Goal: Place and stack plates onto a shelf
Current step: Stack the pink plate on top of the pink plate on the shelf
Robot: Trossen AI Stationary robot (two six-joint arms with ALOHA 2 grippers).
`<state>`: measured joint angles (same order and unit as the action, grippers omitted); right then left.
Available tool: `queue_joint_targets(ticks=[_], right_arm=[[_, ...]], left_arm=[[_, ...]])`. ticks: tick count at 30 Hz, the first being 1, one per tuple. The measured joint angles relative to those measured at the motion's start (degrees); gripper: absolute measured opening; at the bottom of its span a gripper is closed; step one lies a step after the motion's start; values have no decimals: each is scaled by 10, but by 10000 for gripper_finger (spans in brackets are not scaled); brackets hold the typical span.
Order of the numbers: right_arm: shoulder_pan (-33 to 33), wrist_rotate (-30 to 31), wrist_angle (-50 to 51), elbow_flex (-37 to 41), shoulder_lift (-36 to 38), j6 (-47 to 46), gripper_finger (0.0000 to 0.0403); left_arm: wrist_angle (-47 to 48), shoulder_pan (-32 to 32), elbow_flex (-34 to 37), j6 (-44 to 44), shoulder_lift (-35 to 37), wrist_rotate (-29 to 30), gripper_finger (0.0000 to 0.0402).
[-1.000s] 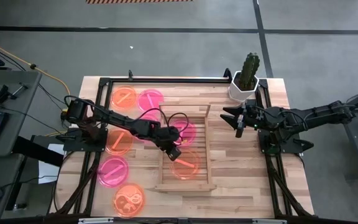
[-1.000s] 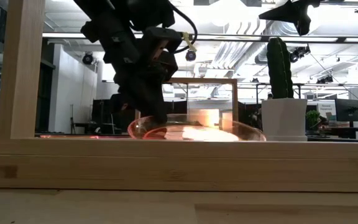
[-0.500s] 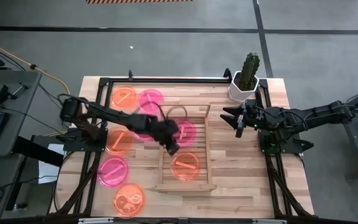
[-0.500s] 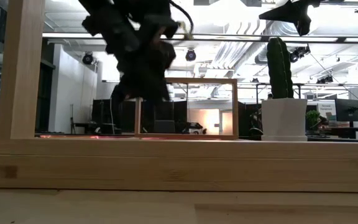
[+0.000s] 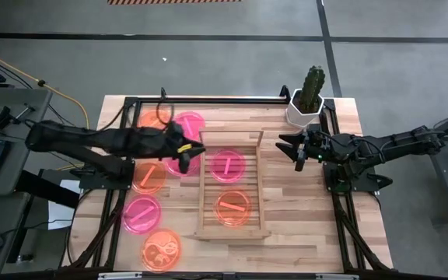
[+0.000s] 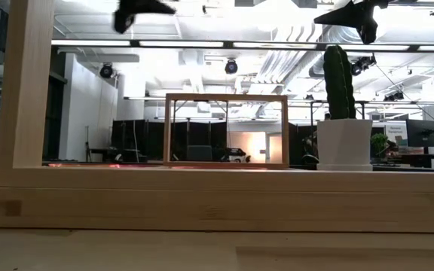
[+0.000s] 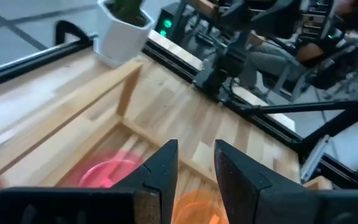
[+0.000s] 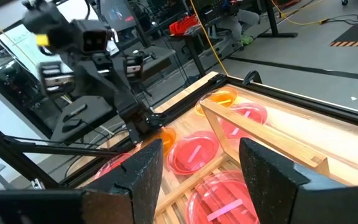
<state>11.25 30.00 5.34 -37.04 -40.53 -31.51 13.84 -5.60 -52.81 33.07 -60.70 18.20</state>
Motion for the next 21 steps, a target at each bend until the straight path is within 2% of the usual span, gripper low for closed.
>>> queue_joint_targets(ticks=[4, 7, 11, 16, 21], right_arm=[[0, 0, 0, 0, 0, 0, 195], [0, 0, 0, 0, 0, 0, 195], [0, 0, 0, 0, 0, 0, 195], [0, 0, 1, 0, 0, 0, 195], [0, 0, 2, 0, 0, 0, 195]], left_arm=[[21, -11, 78, 49, 62, 6, 96], [97, 23, 113, 110, 86, -6, 95], [205, 123, 114, 130, 99, -69, 96], [335, 275, 114, 85, 63, -150, 96], [365, 376, 114, 11, -13, -202, 97]])
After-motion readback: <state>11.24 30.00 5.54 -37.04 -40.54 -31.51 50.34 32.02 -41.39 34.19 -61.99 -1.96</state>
